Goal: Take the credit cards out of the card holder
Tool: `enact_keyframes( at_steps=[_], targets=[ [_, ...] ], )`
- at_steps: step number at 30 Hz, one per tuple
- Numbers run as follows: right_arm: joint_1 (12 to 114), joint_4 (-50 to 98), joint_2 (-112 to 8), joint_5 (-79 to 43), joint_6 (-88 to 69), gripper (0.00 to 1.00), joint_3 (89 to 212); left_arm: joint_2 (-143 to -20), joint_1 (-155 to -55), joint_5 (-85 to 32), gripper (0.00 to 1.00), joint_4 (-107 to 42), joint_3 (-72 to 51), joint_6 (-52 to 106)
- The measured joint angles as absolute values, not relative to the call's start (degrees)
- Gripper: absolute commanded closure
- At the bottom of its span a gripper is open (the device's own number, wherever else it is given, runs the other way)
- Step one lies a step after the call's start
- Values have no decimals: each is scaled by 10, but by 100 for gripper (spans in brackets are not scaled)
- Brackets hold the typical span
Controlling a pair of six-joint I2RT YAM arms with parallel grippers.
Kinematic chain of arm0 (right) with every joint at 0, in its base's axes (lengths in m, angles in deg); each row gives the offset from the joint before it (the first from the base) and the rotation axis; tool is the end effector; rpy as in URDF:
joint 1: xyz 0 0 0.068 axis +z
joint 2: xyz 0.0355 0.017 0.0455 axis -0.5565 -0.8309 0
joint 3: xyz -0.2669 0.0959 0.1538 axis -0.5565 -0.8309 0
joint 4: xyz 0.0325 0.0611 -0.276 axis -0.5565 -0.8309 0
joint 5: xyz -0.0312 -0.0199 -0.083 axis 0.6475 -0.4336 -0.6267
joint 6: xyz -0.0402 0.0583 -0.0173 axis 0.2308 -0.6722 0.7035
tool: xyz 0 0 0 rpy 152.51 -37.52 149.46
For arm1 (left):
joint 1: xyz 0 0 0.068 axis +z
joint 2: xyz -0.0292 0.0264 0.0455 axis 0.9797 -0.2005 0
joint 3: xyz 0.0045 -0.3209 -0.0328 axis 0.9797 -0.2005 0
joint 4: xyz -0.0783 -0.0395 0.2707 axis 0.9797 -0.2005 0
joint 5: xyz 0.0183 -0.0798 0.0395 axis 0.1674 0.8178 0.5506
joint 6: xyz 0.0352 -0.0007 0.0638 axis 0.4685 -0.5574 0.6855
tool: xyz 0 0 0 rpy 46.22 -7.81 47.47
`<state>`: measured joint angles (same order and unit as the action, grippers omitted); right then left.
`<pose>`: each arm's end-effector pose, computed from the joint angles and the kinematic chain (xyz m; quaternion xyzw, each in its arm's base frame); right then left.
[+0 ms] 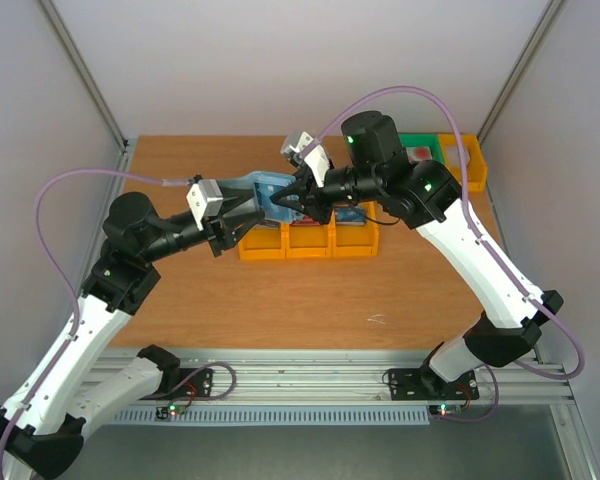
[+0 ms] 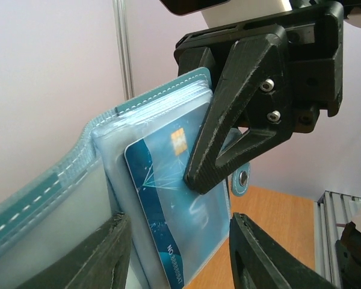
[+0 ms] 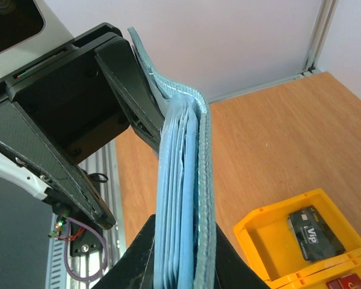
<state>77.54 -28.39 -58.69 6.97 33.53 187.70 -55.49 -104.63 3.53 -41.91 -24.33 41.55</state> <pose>0.2215 0.2569 0.5376 -0.6401 0.5381 0.2707 0.4769 0.1572 -0.1192 0.4582 0.3947 0.5769 -0.3593 0.6184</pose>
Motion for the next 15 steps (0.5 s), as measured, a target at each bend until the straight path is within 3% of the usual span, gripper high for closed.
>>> enact_keyframes(
  at_steps=[15],
  targets=[
    [792, -272, -584, 9, 332, 99, 1878, -568, -1051, 31, 66, -412, -233, 410]
  ],
)
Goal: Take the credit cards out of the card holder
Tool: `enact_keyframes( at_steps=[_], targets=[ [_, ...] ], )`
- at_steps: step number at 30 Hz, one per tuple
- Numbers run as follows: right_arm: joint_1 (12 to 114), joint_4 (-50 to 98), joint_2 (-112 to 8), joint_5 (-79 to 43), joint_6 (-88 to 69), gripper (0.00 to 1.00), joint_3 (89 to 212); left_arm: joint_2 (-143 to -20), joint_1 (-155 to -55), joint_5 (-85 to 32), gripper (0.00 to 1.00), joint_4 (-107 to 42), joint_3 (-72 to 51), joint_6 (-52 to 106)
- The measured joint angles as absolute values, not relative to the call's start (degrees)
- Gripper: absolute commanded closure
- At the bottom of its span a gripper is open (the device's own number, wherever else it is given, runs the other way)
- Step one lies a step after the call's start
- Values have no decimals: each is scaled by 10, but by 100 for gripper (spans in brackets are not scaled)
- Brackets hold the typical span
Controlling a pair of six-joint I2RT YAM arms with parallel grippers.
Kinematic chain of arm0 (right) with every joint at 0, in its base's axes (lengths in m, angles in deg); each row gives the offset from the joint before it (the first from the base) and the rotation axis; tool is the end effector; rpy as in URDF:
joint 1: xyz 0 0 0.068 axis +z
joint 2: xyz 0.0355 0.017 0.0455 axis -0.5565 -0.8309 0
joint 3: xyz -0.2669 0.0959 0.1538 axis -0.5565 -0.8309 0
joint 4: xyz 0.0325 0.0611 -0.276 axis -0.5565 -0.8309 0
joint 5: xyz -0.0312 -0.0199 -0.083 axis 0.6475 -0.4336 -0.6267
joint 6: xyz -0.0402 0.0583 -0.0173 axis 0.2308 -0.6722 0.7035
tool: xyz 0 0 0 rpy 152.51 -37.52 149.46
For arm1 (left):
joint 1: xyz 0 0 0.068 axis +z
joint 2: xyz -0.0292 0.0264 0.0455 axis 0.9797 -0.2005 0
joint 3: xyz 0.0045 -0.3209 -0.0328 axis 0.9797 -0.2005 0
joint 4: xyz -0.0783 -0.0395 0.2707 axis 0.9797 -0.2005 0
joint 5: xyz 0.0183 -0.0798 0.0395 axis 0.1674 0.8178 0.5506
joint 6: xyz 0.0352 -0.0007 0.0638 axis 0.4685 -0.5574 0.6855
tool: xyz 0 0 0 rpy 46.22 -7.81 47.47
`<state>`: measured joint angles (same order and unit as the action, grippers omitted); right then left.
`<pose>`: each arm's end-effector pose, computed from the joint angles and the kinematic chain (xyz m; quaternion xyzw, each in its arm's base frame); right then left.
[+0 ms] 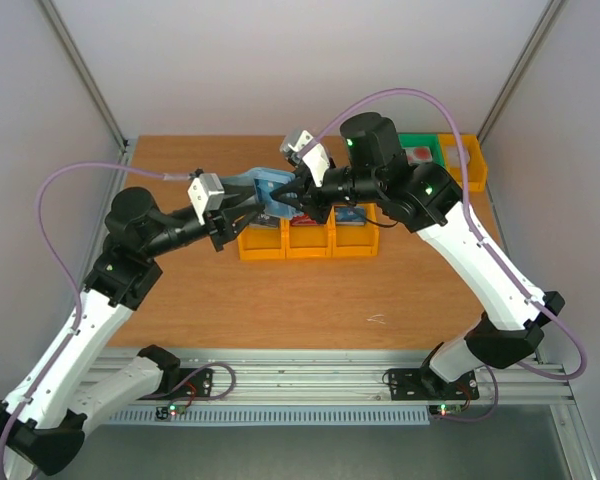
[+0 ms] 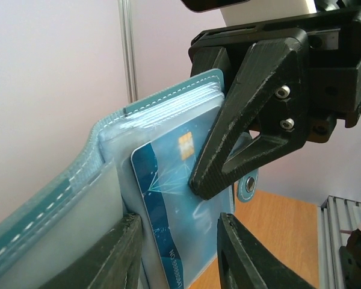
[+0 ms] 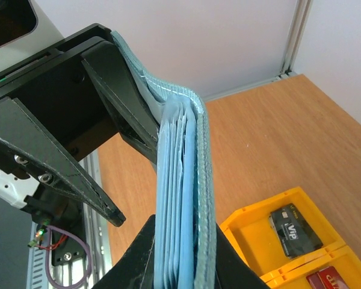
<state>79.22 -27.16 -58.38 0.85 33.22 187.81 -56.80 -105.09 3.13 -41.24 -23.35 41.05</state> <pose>0.2190 0.2604 0.5409 -0.6313 0.5492 0.2346 0.4948 0.1620 -0.1231 0.4620 0.3925 0.5762 -0.3621 0.6187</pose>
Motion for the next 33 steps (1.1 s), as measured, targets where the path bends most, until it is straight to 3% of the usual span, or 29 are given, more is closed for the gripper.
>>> enact_keyframes(
  at_steps=[21, 33],
  targets=[
    [804, -236, -602, -97, 312, 99, 1878, -538, -1055, 111, 56, -427, -226, 403],
    [804, -236, -602, -54, 317, 99, 1878, -581, -1055, 4, 54, -414, -224, 343]
  ],
)
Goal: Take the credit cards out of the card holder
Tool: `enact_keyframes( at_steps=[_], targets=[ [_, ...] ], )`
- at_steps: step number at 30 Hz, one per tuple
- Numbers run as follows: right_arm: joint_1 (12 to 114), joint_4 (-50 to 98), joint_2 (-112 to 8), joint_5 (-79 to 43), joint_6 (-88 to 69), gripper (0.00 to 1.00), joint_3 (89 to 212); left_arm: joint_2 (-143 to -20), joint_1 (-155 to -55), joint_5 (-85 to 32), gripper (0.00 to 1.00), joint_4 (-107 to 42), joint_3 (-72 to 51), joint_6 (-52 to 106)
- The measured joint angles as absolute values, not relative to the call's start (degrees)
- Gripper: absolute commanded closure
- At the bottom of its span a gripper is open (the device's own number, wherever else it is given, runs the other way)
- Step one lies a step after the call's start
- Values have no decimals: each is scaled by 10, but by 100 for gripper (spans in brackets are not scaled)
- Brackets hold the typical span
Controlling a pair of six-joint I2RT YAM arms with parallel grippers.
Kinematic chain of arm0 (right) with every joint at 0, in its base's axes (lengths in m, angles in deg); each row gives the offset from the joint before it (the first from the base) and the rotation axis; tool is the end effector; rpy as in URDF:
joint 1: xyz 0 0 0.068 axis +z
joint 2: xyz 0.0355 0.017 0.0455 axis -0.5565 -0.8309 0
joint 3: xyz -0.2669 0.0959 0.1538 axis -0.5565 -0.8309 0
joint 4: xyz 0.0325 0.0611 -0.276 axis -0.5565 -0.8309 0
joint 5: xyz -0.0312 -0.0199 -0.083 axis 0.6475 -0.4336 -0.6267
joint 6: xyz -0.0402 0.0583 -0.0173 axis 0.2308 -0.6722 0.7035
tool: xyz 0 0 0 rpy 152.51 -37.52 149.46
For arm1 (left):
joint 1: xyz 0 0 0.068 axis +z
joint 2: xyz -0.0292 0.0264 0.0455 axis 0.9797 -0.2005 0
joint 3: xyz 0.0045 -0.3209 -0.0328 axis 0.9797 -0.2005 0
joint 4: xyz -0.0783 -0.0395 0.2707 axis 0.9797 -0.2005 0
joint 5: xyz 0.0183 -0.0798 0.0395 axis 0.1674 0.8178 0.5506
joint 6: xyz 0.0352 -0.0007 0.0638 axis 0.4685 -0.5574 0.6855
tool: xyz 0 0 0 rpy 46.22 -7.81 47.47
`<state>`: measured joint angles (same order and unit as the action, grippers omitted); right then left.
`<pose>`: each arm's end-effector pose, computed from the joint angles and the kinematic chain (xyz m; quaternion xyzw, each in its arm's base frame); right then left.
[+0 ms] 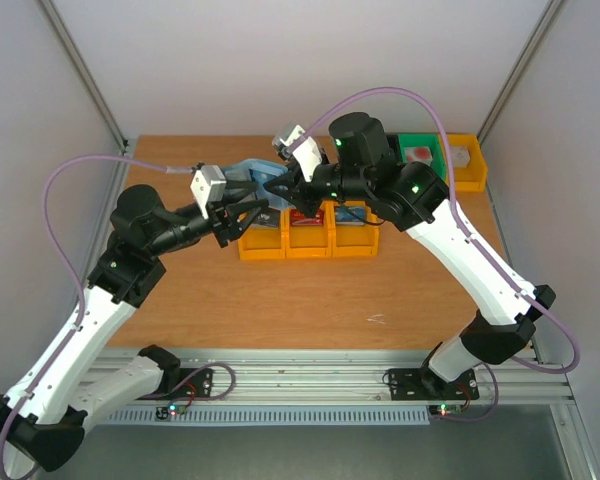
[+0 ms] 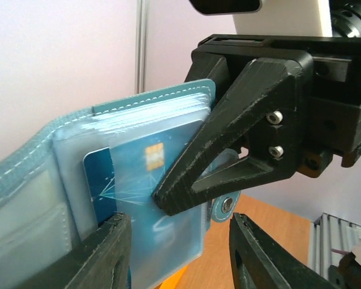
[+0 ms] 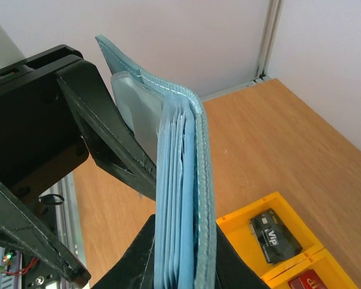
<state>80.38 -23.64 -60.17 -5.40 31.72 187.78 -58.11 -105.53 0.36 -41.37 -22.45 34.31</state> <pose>0.2313 0.2745 0.5366 -0.6110 0.5691 0.2013 0.5121 0.1694 -0.1259 0.4636 0.3448 0.6088 -0.3864 0.6010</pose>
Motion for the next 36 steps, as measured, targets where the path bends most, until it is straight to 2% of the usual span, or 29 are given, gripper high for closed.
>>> enact_keyframes(
  at_steps=[6, 24, 36],
  targets=[
    [802, -237, -602, -49, 324, 99, 1878, -581, -1059, -35, 54, -419, -224, 357],
    [791, -256, -590, 20, 388, 99, 1877, -569, -1062, -31, 53, -435, -220, 359],
    [788, -260, -587, 32, 392, 99, 1874, -572, -1062, -8, 64, -436, -218, 368]
  ],
)
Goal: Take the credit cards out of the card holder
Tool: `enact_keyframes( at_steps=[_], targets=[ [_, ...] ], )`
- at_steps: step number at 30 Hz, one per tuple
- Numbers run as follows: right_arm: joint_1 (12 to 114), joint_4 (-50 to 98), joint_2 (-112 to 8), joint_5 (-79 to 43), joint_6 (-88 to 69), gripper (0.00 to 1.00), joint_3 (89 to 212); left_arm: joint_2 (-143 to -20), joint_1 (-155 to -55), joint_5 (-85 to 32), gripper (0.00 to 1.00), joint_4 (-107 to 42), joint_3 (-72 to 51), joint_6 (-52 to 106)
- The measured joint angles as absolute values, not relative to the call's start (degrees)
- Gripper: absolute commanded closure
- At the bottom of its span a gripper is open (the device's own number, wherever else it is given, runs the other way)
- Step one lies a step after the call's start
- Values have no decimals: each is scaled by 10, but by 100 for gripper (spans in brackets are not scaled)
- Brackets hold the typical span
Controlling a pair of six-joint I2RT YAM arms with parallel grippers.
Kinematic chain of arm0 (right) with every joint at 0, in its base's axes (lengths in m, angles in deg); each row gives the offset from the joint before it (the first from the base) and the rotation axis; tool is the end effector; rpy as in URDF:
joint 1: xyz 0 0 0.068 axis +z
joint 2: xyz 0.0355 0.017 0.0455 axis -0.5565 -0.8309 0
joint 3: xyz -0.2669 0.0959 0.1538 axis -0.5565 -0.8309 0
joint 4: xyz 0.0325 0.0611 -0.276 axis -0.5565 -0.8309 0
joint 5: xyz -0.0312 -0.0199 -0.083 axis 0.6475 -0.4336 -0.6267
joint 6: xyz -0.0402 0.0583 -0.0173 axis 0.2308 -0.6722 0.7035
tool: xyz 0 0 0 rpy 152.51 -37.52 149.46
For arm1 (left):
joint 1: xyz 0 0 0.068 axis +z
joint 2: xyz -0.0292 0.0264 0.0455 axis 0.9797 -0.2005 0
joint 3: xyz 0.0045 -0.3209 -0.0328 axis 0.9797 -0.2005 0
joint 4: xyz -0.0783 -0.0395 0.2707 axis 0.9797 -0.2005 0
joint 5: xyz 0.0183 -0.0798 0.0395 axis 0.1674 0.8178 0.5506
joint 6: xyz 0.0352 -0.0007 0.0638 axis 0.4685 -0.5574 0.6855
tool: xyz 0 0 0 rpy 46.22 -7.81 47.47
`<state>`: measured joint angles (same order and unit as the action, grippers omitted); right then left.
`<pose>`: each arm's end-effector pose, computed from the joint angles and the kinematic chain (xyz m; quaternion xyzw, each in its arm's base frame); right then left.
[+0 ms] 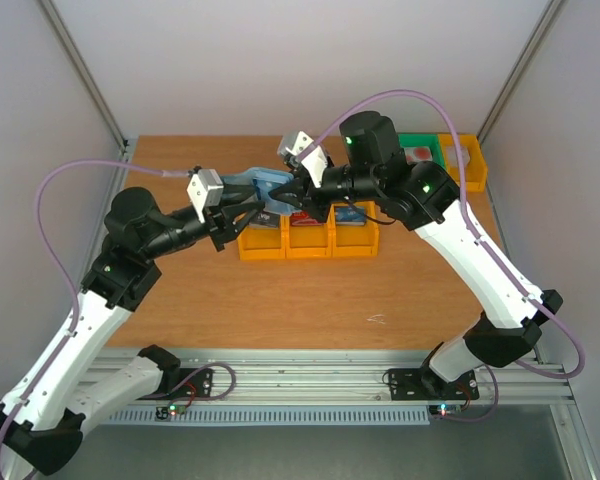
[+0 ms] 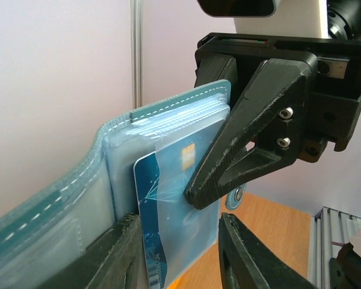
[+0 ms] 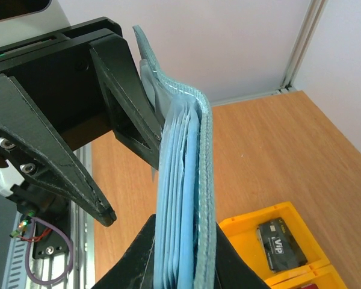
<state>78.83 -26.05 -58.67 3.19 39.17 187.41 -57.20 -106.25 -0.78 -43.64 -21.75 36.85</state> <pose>0.2213 0.2626 0.5397 -0.6612 0.5059 0.2233 0.5070 0.1629 -0.1243 0.4663 0.3556 0.6064 -0.3711 0.6068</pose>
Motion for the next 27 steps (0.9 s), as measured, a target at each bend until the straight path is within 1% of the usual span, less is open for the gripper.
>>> enact_keyframes(
  at_steps=[2, 3, 4, 5, 7, 8, 14, 17, 19, 22, 27],
  targets=[
    [790, -264, -587, 25, 394, 99, 1875, -576, -1062, -5, 66, -434, -218, 366],
    [791, -265, -587, 19, 395, 99, 1875, -578, -1062, -4, 68, -432, -218, 363],
    [792, -267, -587, 14, 397, 99, 1875, -581, -1062, -2, 72, -431, -218, 358],
    [792, -269, -587, 11, 398, 99, 1876, -584, -1062, 2, 79, -426, -218, 352],
    [792, -273, -587, 5, 401, 99, 1879, -591, -1060, 6, 98, -414, -218, 335],
    [792, -274, -585, 4, 403, 99, 1879, -593, -1057, 8, 99, -408, -218, 323],
    [792, -255, -557, 9, 403, 98, 1856, -595, -1052, 29, 100, -361, -225, 287],
    [783, -227, -540, 38, 384, 94, 1818, -585, -1053, 28, 100, -365, -234, 294],
    [773, -209, -535, 62, 370, 89, 1788, -578, -1055, 19, 100, -378, -245, 298],
    [762, -189, -532, 91, 349, 85, 1733, -565, -1054, 10, 100, -398, -280, 299],
    [753, -183, -542, 111, 311, 86, 1655, -554, -1050, 7, 100, -411, -355, 298]
  ],
)
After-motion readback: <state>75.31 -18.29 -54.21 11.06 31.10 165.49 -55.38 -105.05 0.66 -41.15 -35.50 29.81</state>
